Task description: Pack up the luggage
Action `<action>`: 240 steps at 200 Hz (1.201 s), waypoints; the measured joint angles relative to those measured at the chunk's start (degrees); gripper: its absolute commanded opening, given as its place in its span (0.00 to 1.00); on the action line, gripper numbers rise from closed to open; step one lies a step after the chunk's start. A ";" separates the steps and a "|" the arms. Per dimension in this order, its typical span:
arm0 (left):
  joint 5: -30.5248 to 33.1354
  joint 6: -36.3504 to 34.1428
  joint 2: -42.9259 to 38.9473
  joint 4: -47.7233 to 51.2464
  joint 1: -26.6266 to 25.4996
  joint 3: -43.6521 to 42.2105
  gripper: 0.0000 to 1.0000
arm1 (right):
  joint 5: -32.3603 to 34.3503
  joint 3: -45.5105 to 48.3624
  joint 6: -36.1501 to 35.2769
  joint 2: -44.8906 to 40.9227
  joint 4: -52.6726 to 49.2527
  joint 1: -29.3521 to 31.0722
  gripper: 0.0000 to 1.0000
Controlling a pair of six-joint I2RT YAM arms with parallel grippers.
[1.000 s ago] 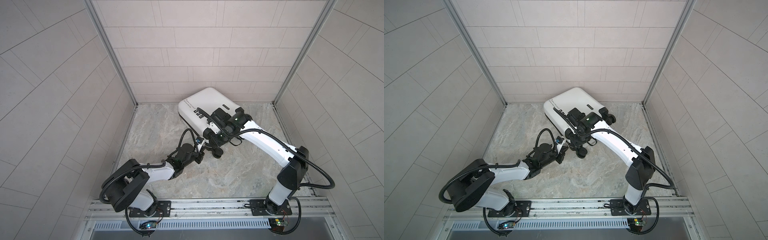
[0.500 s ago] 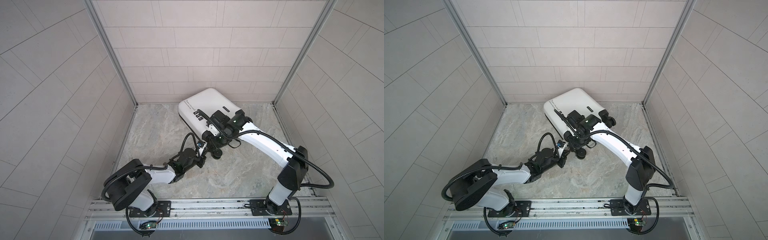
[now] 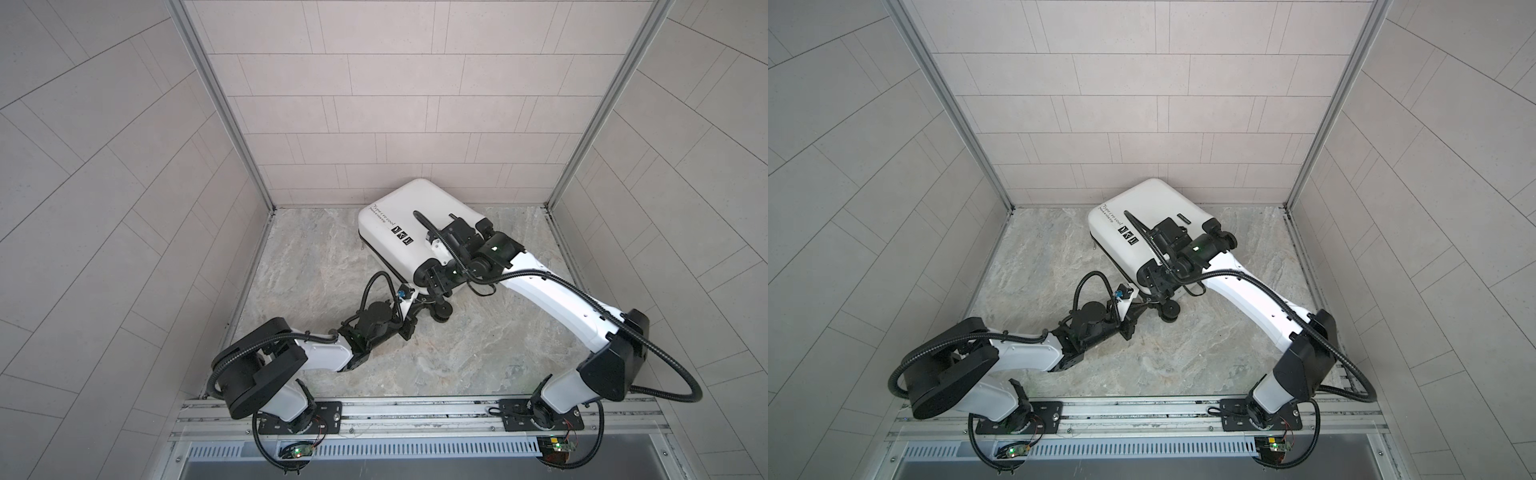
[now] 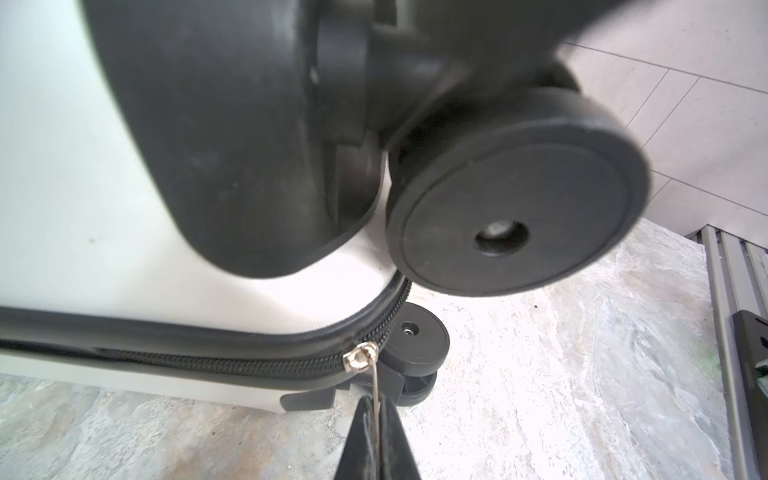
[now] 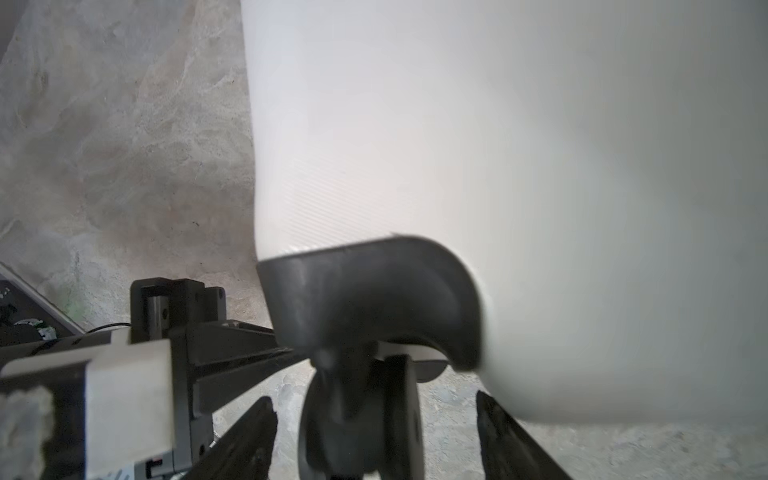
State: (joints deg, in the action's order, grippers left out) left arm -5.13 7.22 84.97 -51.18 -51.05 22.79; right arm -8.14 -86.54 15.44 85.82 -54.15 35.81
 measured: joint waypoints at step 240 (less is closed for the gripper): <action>0.76 0.70 -1.03 -1.31 0.00 -1.55 0.00 | -0.85 -3.61 -4.39 8.15 -1.75 4.96 0.08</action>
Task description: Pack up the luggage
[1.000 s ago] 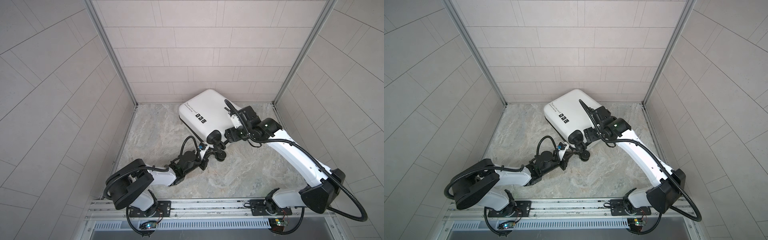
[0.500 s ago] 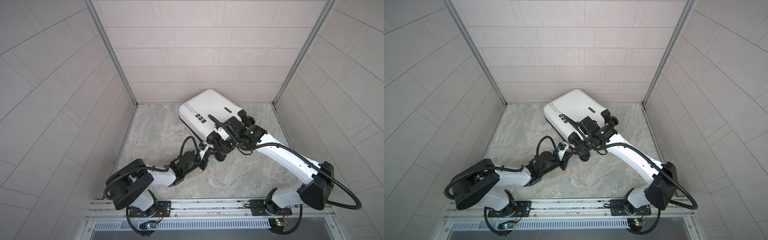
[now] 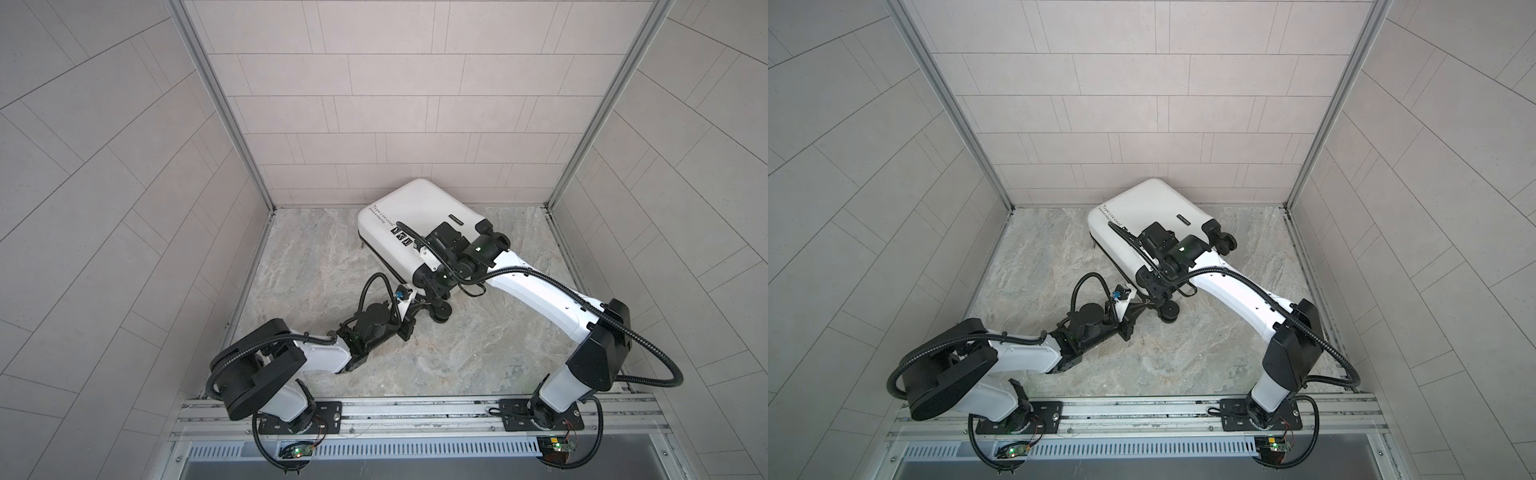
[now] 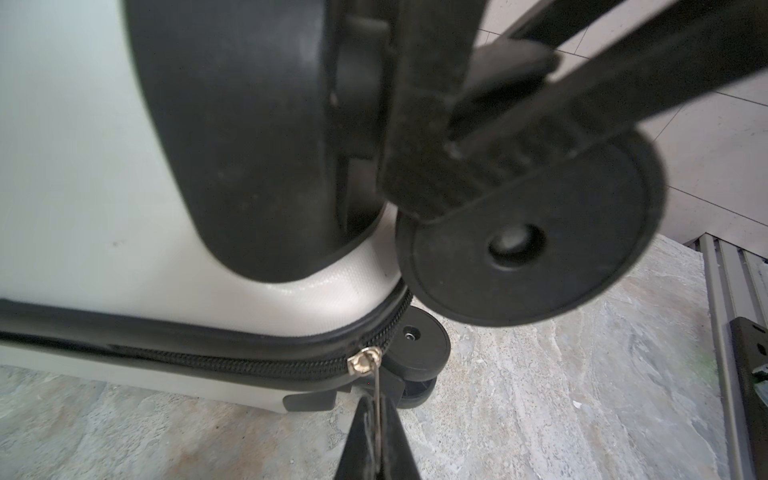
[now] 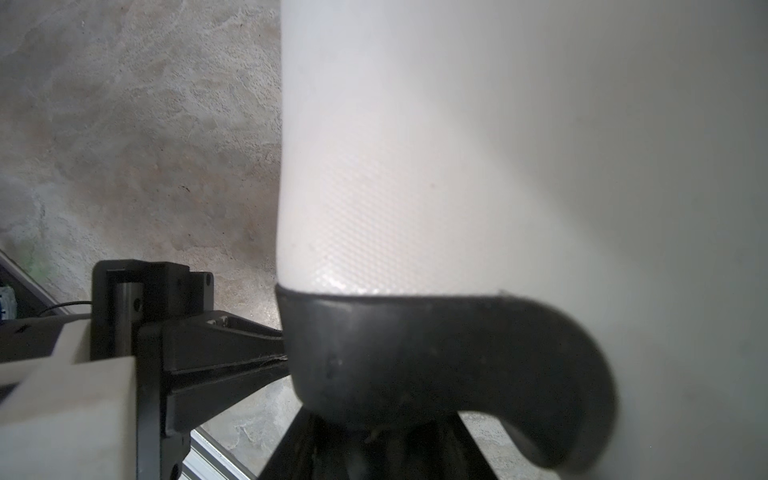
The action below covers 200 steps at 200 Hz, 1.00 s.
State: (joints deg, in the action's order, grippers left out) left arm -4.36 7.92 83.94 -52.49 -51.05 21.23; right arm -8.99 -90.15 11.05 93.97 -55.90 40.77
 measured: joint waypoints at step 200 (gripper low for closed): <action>12.63 -1.03 -13.66 2.97 0.74 -9.29 0.00 | -3.28 -33.16 11.67 24.35 -12.76 7.21 0.15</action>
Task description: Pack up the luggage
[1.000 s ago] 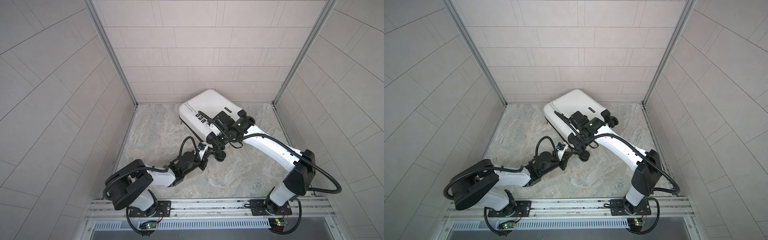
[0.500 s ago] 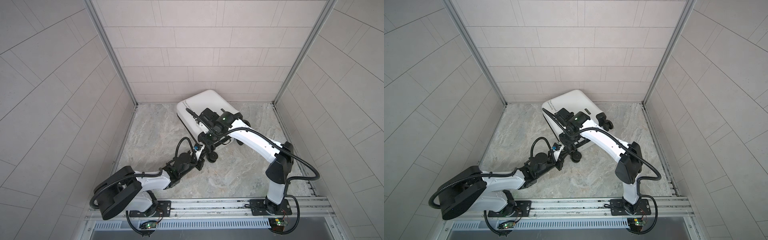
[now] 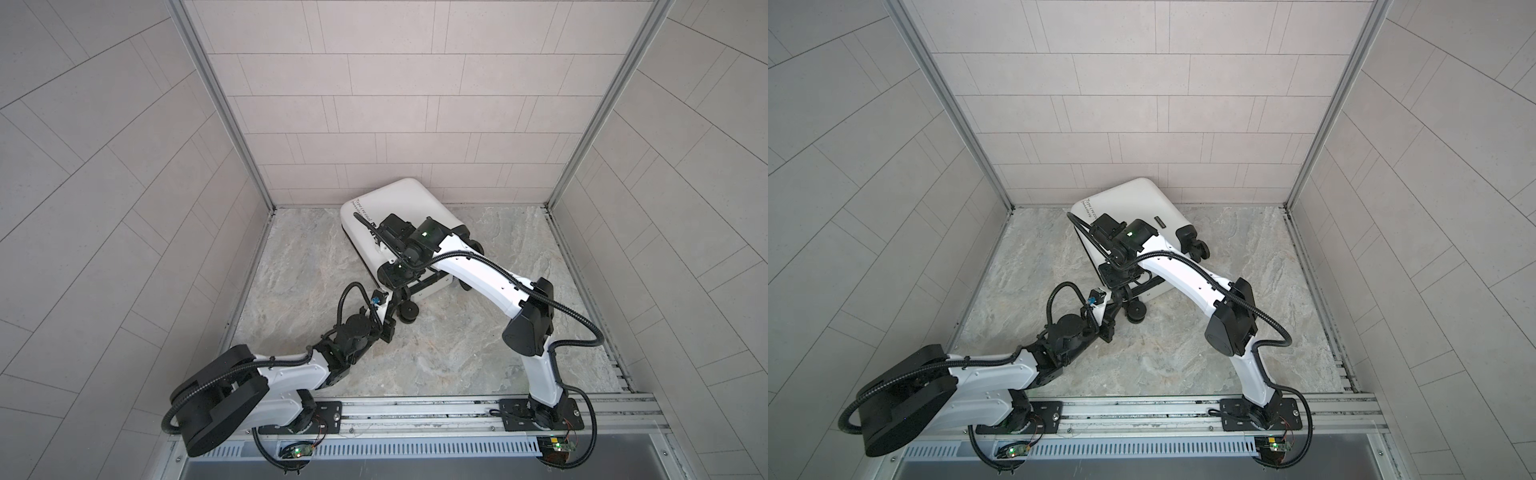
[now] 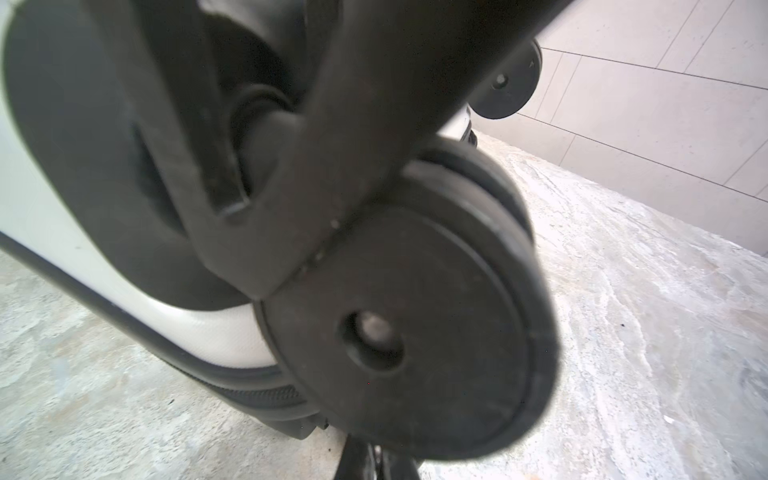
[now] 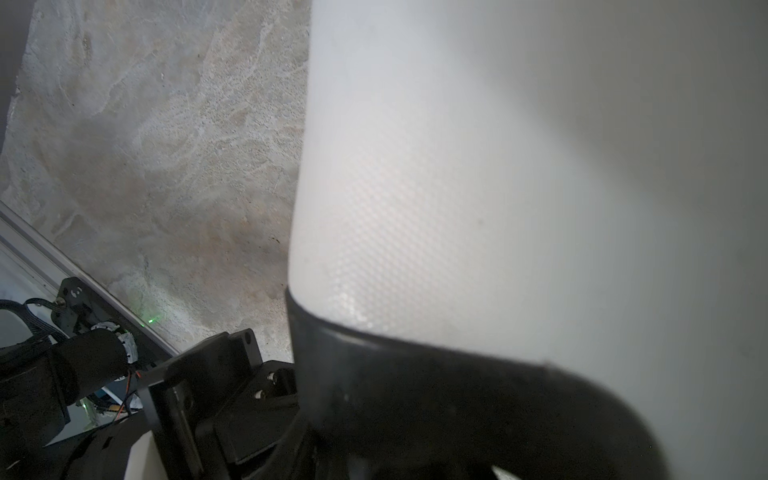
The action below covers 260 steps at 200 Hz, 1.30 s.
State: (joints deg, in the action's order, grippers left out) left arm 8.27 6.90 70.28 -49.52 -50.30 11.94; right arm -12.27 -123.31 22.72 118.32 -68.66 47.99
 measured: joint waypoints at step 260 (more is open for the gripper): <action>2.05 -1.60 0.70 -1.77 -1.49 -1.03 0.00 | 14.34 23.34 -20.02 -15.87 6.78 -25.86 0.82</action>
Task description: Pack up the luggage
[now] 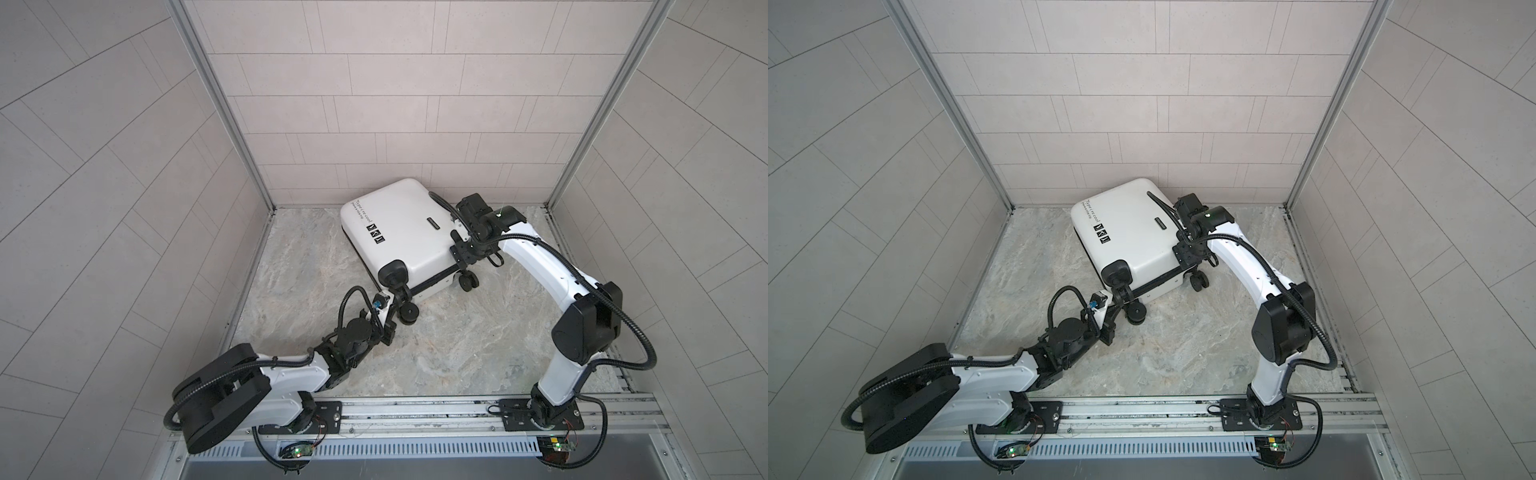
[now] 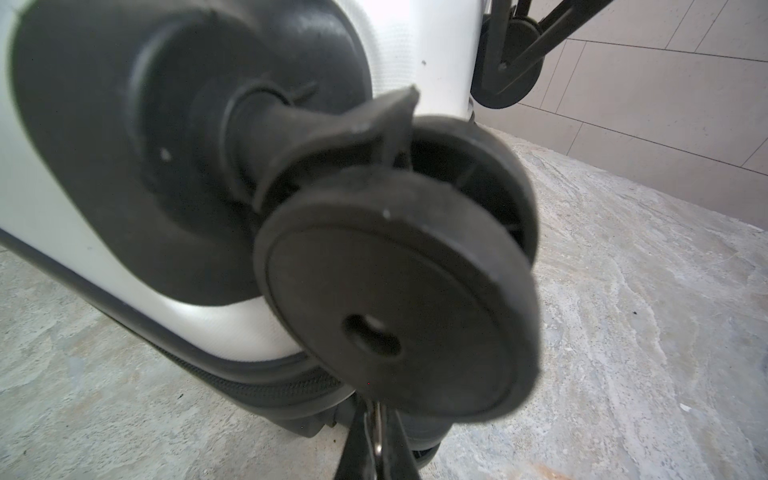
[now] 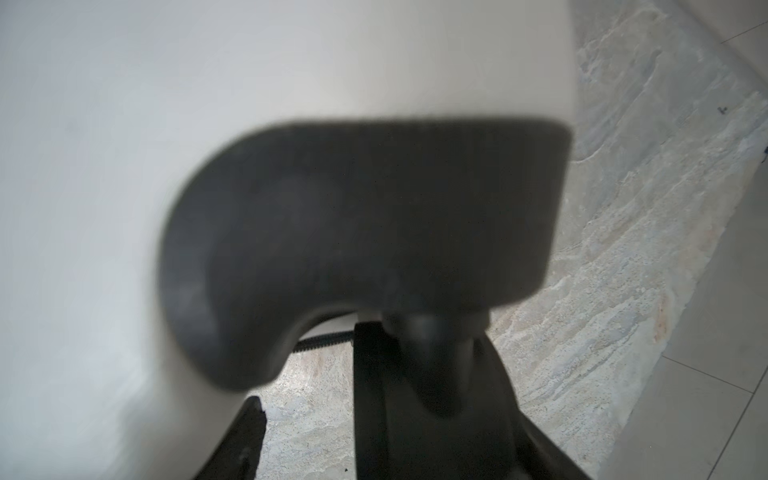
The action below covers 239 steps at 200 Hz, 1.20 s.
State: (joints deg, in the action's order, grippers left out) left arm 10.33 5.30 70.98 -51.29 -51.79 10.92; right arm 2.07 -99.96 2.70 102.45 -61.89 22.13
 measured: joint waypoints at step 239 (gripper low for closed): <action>18.12 -7.30 15.06 -11.87 -11.85 5.03 0.00 | -3.10 1.14 2.10 1.99 1.40 -0.98 0.00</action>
State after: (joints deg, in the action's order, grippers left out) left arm 28.45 -2.00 86.04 -63.16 -63.64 15.94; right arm -1.04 -98.83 4.80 104.44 -60.49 21.15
